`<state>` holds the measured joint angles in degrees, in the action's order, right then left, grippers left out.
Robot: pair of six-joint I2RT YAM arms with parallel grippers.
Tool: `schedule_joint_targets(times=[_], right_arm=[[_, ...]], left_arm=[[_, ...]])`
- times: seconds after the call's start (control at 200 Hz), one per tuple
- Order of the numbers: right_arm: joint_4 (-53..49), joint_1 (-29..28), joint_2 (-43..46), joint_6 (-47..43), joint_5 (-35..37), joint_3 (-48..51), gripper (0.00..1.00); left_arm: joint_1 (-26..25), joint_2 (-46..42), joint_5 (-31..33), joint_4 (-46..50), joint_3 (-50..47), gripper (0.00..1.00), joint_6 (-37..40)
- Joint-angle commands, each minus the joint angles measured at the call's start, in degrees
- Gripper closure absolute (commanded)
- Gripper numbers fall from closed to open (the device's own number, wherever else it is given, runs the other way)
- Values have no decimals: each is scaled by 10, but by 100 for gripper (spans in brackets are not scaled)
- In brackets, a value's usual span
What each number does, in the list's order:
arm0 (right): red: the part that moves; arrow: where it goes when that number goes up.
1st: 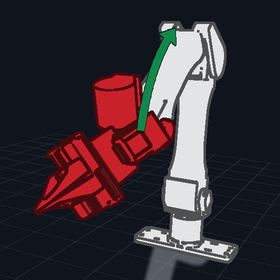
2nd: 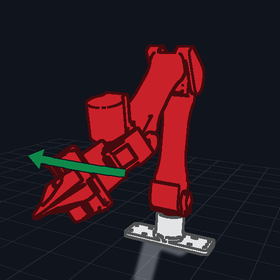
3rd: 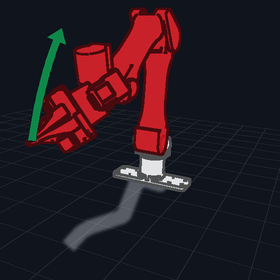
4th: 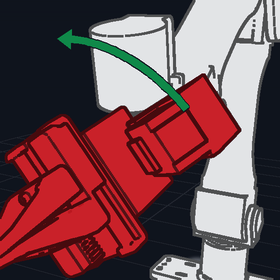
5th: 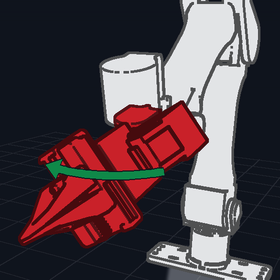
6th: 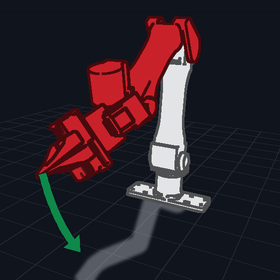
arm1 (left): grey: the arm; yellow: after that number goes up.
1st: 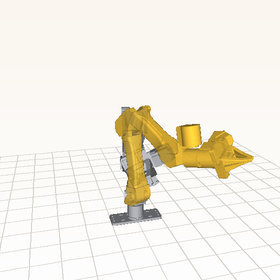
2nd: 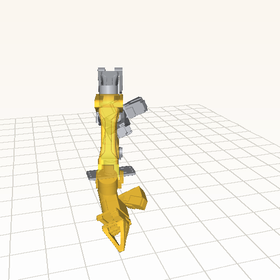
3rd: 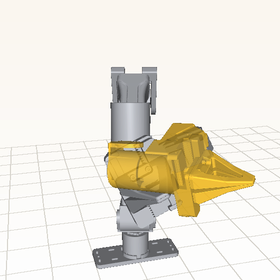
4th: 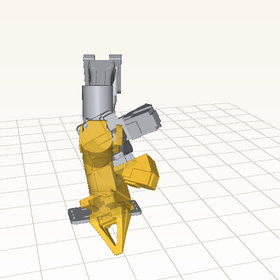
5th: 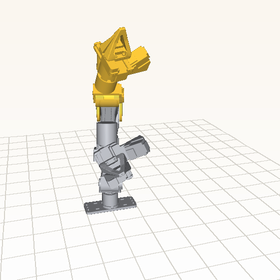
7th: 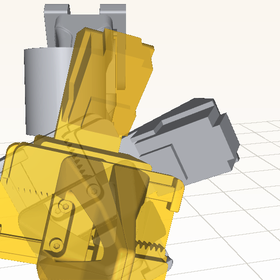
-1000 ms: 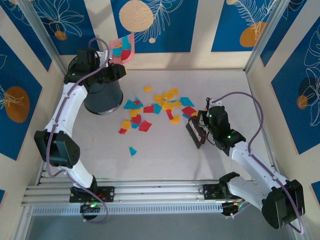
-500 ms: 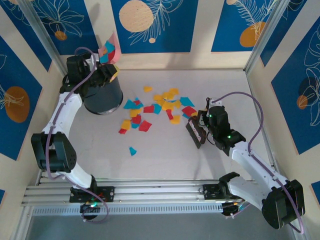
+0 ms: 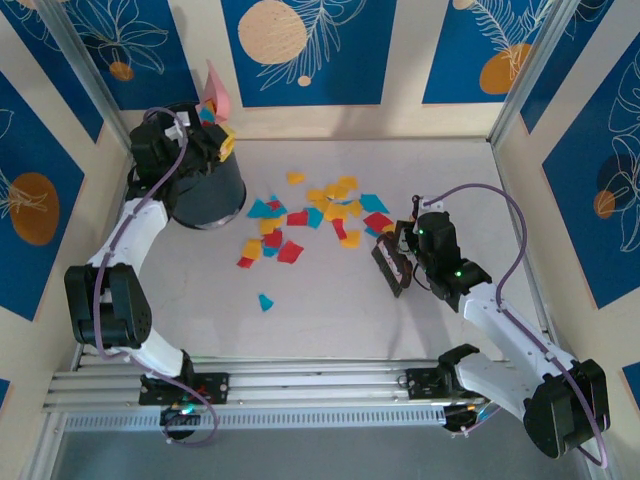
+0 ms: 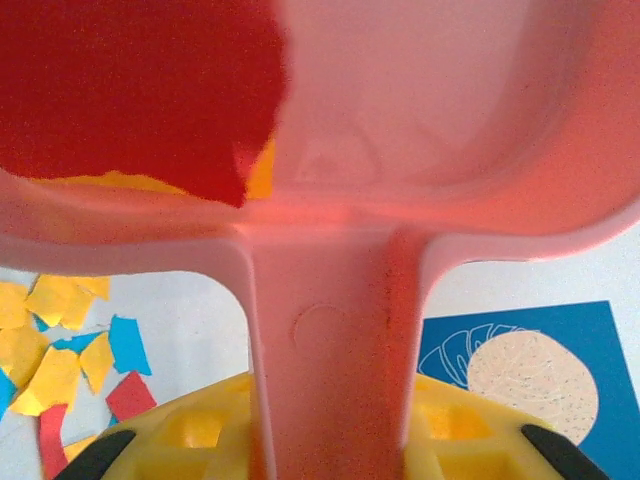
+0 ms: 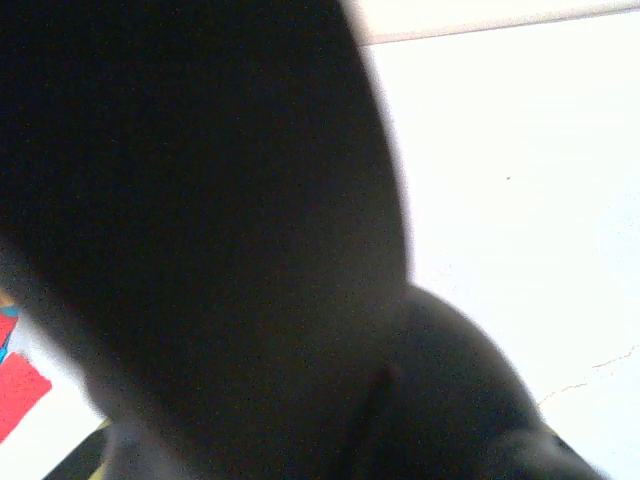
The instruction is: Sweep away the paper scraps from the table
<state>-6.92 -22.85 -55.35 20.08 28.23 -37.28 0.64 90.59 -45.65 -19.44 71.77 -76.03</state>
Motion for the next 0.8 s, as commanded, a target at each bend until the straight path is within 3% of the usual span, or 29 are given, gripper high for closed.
schedule_joint_targets(times=[0.0, 0.395, 0.795], right_arm=[[0, 2, -1, 2, -4, -6, 100], [-1, 5, 0, 2, -2, -1, 100], [-1, 6, -2, 3, -1, -2, 100]], left_arm=[[8, -11, -8, -94, -19, 100, -61], [7, -9, 10, -308, -73, 100, -264], [7, -1, 43, -433, -95, 100, -407]])
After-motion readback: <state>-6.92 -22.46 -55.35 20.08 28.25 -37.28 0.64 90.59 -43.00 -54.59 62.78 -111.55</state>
